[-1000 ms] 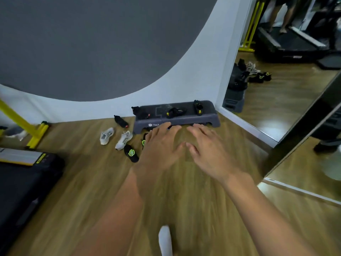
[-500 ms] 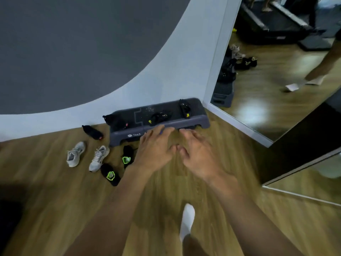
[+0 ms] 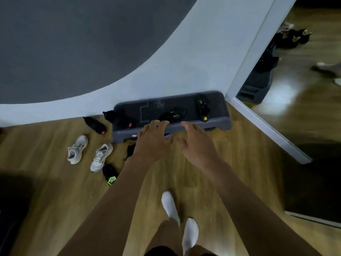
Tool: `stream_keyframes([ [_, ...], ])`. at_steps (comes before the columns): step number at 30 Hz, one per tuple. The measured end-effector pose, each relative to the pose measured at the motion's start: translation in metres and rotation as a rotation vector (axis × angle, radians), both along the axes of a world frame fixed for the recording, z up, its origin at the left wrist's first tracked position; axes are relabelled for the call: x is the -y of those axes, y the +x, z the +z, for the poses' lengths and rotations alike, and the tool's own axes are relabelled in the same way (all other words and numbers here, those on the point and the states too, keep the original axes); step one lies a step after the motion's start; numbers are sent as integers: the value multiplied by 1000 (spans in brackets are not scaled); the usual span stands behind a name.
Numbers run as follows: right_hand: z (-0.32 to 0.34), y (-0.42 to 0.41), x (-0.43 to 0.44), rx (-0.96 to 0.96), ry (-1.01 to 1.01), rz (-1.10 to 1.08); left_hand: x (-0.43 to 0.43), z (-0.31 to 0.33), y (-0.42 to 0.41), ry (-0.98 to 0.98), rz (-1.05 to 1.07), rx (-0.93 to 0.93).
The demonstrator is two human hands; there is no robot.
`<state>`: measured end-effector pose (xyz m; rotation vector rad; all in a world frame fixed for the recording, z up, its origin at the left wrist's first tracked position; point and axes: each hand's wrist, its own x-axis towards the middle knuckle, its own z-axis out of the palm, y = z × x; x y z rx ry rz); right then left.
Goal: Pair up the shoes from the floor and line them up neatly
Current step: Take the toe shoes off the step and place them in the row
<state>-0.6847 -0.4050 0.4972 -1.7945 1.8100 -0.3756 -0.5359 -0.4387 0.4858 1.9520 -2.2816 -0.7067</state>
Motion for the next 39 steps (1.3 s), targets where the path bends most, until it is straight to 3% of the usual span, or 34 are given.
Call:
stream_keyframes([
  [6,-98,3,113,136,77,-112,124,-108,-2,119,7,20],
  [17,-361,19,280,252,368,-212,301,-367,-14,289,30,206],
  [23,-482,35,333,480,592,-529,357,-483,-16,373,24,277],
  [30,-542,49,365,404,673,-596,371,-522,-21,211,6,364],
  [32,-545,48,367,310,627,-541,363,-524,-21,178,55,285],
  [35,-537,33,372,116,406,-366,353,-521,-27,144,264,91],
  [39,-526,5,396,-13,257,-183,356,-518,-38,231,448,-47],
])
